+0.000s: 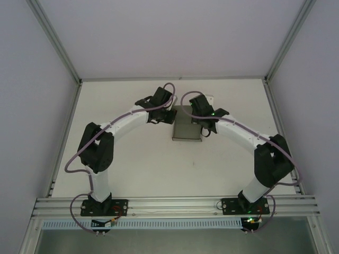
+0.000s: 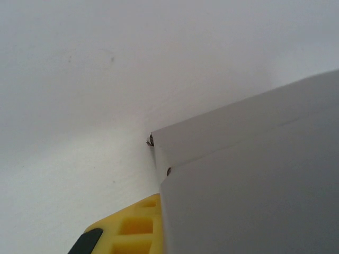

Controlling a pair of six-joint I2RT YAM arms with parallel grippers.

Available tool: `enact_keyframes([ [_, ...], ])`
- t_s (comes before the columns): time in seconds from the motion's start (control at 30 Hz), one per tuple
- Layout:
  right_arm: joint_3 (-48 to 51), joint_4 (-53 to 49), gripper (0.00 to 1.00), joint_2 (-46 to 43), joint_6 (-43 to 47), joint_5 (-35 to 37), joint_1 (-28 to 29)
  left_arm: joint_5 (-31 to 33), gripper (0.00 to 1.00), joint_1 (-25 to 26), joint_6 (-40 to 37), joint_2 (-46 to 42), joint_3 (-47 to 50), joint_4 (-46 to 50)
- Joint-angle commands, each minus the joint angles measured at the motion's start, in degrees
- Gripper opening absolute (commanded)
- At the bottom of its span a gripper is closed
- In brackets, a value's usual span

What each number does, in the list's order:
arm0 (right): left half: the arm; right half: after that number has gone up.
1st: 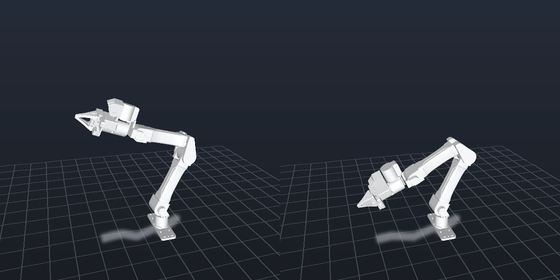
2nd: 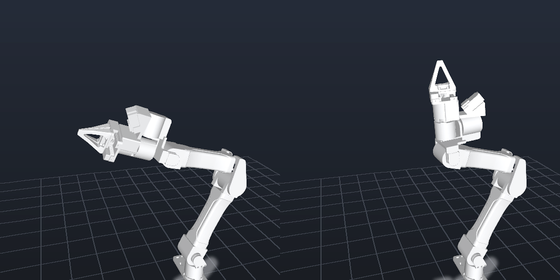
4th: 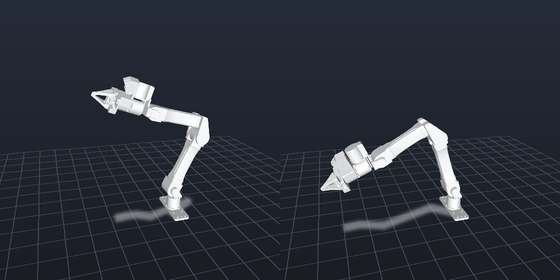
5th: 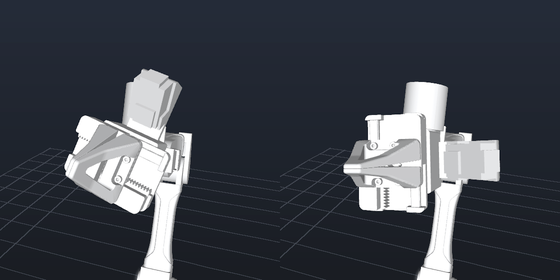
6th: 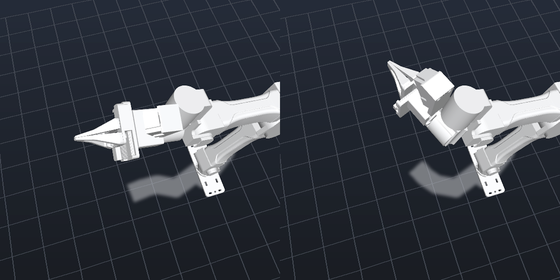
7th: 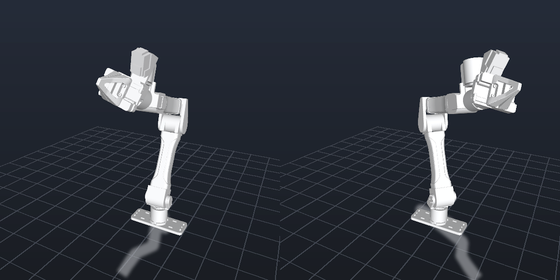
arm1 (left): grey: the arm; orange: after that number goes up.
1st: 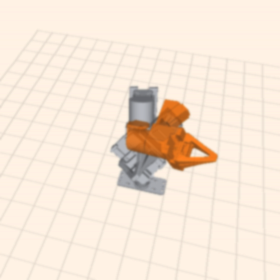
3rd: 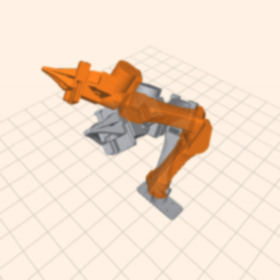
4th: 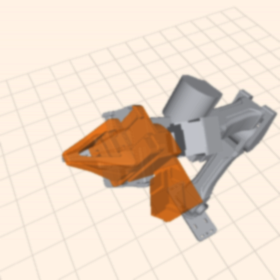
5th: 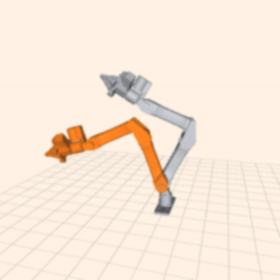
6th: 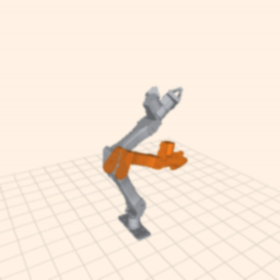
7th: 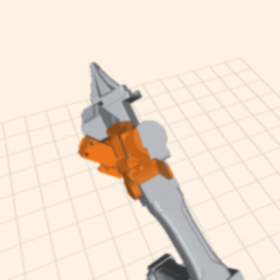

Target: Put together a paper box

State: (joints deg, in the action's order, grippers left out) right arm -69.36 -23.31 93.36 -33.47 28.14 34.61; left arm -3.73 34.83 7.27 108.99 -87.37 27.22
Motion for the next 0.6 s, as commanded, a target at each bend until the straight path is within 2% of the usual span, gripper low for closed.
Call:
enact_keyframes([
  [0.0,-1.69,6.34,0.10,1.46,-3.53,-2.52,1.96,-2.72,0.00,1.29,6.40,0.35,-3.03,-5.67],
  [0.23,6.61,20.43,0.10,1.24,2.85,-1.86,2.26,-1.86,0.00,1.72,6.83,0.66,2.20,-10.58],
  [0.4,13.21,27.96,0.10,0.90,3.87,-3.46,2.27,-3.01,0.00,1.88,6.26,-1.11,10.38,-16.30],
  [0.57,17.08,28.93,0.11,0.09,4.01,-3.36,2.22,-2.93,0.00,1.92,6.44,-1.14,14.10,-16.81],
])
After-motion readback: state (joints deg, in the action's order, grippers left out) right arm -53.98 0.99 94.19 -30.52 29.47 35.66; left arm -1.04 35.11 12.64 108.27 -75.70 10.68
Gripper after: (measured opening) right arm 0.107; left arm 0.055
